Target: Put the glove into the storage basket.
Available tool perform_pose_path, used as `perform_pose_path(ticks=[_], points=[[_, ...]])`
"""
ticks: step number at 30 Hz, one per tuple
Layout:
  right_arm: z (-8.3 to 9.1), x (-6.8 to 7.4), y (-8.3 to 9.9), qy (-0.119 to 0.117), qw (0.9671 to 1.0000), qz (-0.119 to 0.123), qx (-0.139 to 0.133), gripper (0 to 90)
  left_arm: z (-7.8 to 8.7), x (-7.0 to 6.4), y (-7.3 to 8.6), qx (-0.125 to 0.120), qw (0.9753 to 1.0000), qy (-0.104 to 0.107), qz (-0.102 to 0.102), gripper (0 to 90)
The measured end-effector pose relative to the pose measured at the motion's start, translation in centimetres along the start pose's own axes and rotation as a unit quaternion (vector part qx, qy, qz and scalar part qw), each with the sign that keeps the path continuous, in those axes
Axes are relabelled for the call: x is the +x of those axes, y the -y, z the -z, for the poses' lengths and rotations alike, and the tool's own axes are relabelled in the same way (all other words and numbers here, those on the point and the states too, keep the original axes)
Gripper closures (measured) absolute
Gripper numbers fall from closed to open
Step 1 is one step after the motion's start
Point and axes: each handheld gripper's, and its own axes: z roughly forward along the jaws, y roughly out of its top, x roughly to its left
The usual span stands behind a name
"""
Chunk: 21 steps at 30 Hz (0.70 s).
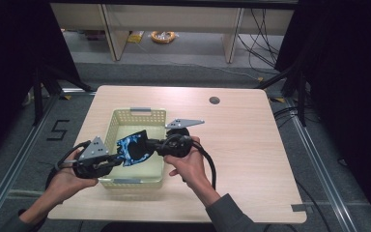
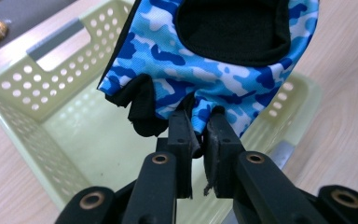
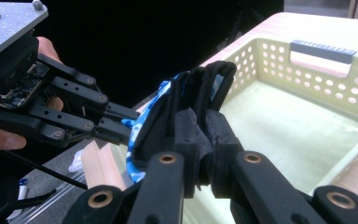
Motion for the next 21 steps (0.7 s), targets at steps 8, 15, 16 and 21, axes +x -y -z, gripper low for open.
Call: perform_pose_path(ticks=[8,15,16,21], points=[[-2.5,-0.5,0.5,-0.003,0.9995,-0.022,0.021,85.1,-0.6,1.3,1.4,0.036,0.9993,0.004,0.006,81.1],[-4.6,-0.7,1.7,-0.002,0.998,-0.046,0.044,85.2,-1.6,2.2,3.1,0.065,0.9977,0.011,0.017,81.1],[-5.0,-0.9,1.9,-0.001,0.9979,-0.045,0.047,85.1,-1.7,2.3,3.3,0.068,0.9974,0.012,0.018,81.0],[-6.1,-1.2,2.4,0.001,0.9969,-0.053,0.058,85.2,-2.0,2.4,3.9,0.076,0.9964,0.013,0.034,80.6]])
